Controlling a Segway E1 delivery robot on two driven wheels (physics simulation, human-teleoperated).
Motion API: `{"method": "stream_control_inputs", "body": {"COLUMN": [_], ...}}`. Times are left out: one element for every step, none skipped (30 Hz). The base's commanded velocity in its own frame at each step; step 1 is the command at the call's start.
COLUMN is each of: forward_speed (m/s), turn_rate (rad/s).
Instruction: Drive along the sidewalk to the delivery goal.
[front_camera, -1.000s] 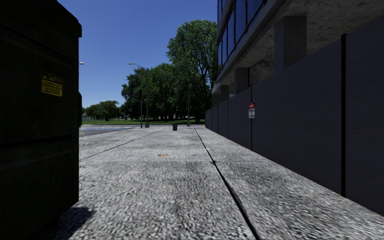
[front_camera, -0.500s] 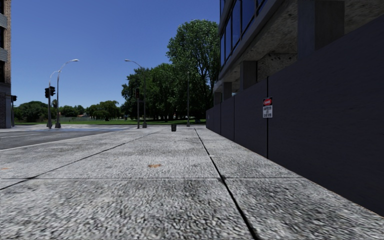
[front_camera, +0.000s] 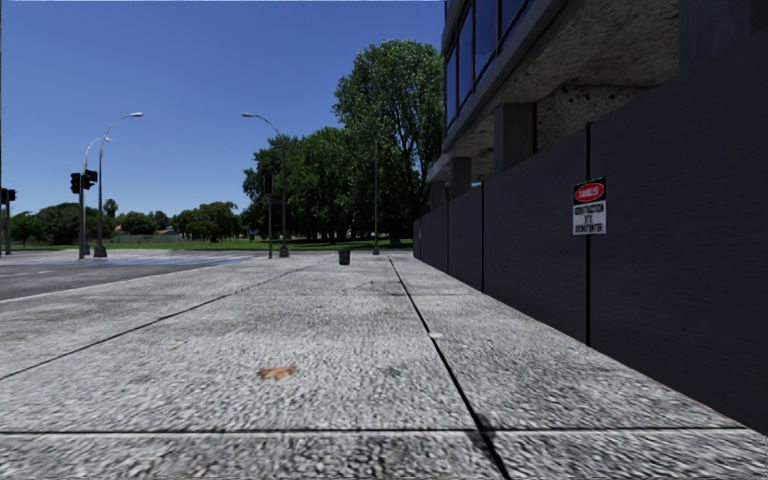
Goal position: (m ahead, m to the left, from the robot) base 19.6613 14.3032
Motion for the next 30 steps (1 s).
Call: {"method": "stream_control_inputs", "body": {"forward_speed": [2.0, 2.0, 2.0, 2.0, 2.0, 2.0, 2.0, 2.0, 2.0, 2.0, 2.0, 2.0, 2.0, 2.0, 2.0, 2.0, 2.0, 2.0, 2.0, 2.0, 2.0, 2.0, 2.0, 2.0, 2.0, 2.0, 2.0, 2.0, 2.0, 2.0], "turn_rate": [0.0, 0.0, 0.0, 0.0, 0.0, 0.0, 0.0, 0.0, 0.0, 0.0, 0.0, 0.0, 0.0, 0.0, 0.0, 0.0, 0.0, 0.0, 0.0, 0.0, 0.0, 0.0, 0.0, 0.0, 0.0, 0.0, 0.0, 0.0, 0.0, 0.0]}}
